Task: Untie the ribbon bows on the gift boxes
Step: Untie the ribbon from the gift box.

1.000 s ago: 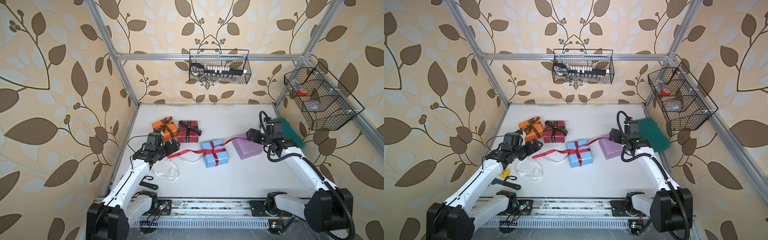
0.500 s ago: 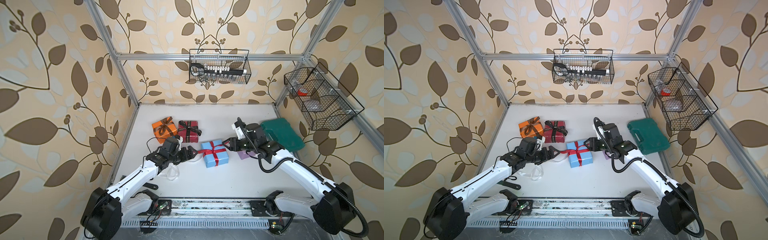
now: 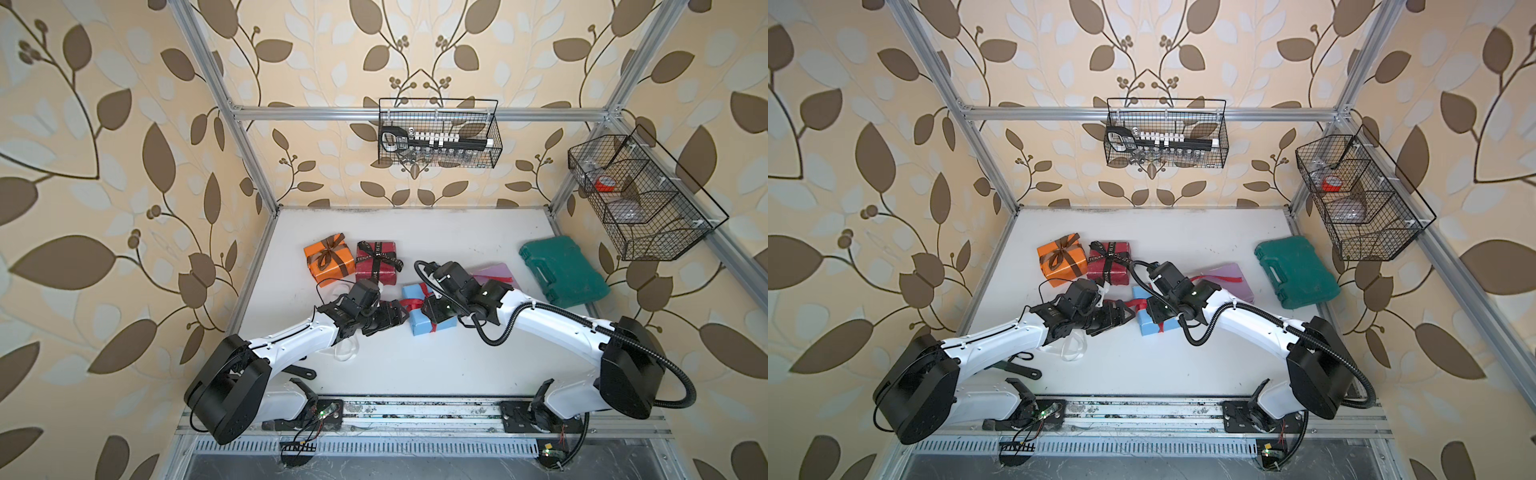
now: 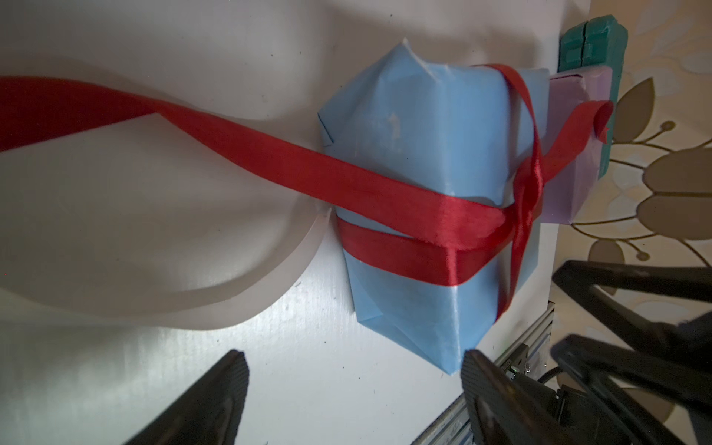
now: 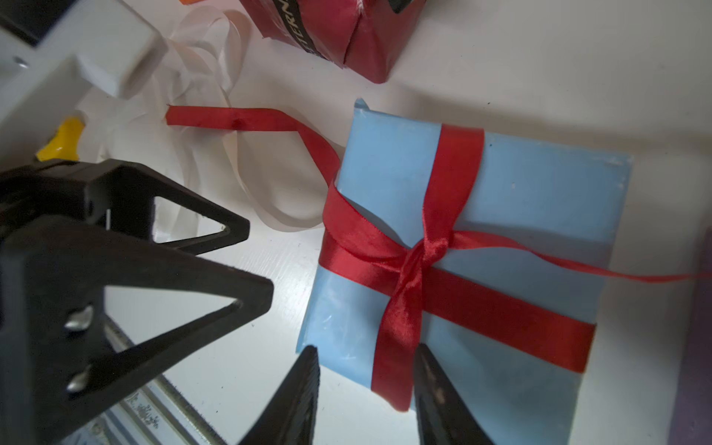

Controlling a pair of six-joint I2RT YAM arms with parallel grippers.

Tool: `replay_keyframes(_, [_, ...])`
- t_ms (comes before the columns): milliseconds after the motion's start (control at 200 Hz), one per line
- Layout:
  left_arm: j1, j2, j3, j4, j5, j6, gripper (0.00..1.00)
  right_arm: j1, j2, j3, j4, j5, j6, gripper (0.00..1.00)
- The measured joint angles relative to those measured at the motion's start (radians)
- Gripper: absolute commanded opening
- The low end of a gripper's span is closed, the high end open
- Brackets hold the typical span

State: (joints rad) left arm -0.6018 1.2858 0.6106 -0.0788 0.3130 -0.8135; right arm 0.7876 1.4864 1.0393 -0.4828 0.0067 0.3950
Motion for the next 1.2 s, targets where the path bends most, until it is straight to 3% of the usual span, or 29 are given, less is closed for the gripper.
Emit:
replay_keyframes(295, [0.000, 0.000, 0.004, -0.001, -0.008, 0.001, 0.89, 0.001, 0.076, 0.029, -0.022, 0.078, -0.026, 0.40])
replay_keyframes(845, [-0.006, 0.159, 0.071, 0.060, -0.001, 0.002, 0.90, -0.259, 0.041, -0.143, 0.272, -0.499, 0.019, 0.42])
replay_keyframes(1200, [-0.015, 0.182, 0.081, 0.084, 0.002, 0.002, 0.90, -0.268, 0.062, -0.189, 0.364, -0.697, 0.059, 0.41])
